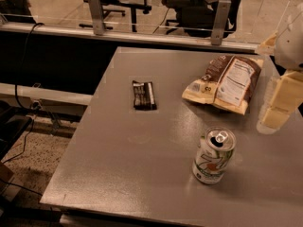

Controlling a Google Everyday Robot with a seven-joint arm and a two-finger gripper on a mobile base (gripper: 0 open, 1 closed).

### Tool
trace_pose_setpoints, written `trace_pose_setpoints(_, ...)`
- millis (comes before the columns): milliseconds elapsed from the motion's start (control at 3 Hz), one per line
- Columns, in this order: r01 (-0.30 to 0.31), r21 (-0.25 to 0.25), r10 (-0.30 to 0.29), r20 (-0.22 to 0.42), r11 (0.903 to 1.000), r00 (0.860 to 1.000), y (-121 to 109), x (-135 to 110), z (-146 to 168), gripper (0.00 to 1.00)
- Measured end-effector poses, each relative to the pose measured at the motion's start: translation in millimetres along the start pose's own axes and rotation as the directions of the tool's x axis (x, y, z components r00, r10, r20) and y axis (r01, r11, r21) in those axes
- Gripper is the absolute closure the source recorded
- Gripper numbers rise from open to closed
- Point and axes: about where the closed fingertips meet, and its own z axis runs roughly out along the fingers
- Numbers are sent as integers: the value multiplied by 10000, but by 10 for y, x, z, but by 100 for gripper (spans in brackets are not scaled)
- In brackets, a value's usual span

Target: Knock 7up can over

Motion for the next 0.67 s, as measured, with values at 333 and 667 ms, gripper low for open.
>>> trace_pose_setpoints(333, 0, 2, 0, 1, 10000, 10000, 0, 0, 0, 0)
trace_pose_setpoints(667, 0, -27, 1, 357, 10000, 9994, 52, 18, -30, 0)
